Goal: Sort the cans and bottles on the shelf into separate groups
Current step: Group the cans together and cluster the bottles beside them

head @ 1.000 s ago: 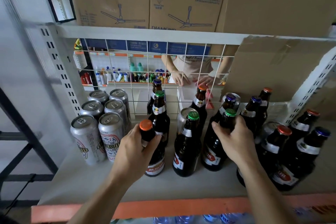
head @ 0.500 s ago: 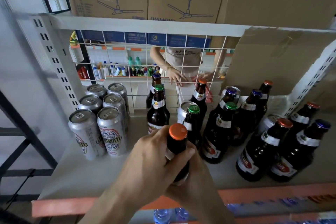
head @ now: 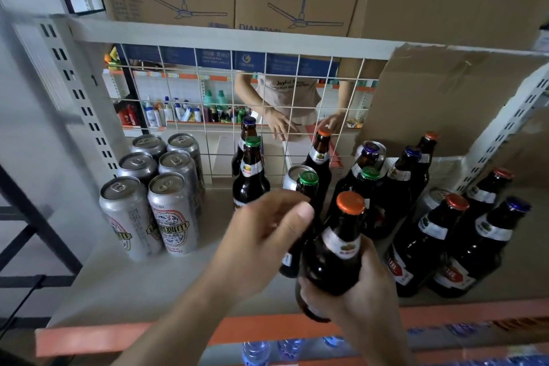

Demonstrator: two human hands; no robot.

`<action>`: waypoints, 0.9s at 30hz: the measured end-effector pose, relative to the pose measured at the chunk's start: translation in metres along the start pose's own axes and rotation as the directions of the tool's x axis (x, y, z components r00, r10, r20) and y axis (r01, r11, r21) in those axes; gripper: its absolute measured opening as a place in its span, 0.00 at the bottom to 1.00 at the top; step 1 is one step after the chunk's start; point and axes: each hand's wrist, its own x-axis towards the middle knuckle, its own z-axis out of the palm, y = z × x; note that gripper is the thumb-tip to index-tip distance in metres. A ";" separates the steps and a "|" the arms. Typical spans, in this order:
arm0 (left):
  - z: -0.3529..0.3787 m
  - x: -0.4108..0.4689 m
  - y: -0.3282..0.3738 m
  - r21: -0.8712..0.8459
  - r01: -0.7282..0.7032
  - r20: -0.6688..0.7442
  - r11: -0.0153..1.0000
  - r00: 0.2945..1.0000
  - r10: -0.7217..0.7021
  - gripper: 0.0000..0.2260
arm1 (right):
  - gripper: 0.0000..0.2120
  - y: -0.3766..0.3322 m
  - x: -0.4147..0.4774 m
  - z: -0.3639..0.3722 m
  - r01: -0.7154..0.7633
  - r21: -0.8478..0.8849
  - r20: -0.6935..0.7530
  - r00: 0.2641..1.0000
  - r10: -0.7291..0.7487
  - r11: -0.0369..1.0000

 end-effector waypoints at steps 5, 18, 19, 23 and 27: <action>-0.019 0.014 -0.033 0.113 0.144 -0.112 0.983 0.985 -0.132 0.02 | 0.35 0.016 0.044 -0.047 -0.035 0.079 -0.127 0.991 0.045 0.996; -0.003 0.016 -0.054 0.645 0.037 0.039 0.763 0.996 -0.081 0.19 | 0.35 0.035 0.056 -0.029 -0.024 0.039 -0.183 0.983 0.030 0.999; -0.002 0.017 -0.055 0.658 0.037 0.050 0.752 0.994 -0.092 0.20 | 0.35 0.036 0.056 -0.028 -0.021 0.031 -0.189 0.982 0.026 0.999; 0.001 0.021 -0.057 0.653 0.051 0.060 0.756 0.991 -0.118 0.23 | 0.35 0.041 0.058 -0.029 0.004 -0.031 -0.196 0.981 -0.010 1.000; -0.001 0.026 -0.056 0.612 0.114 0.030 0.783 0.986 -0.167 0.24 | 0.36 0.046 0.058 -0.027 0.009 -0.071 -0.228 0.973 -0.025 0.997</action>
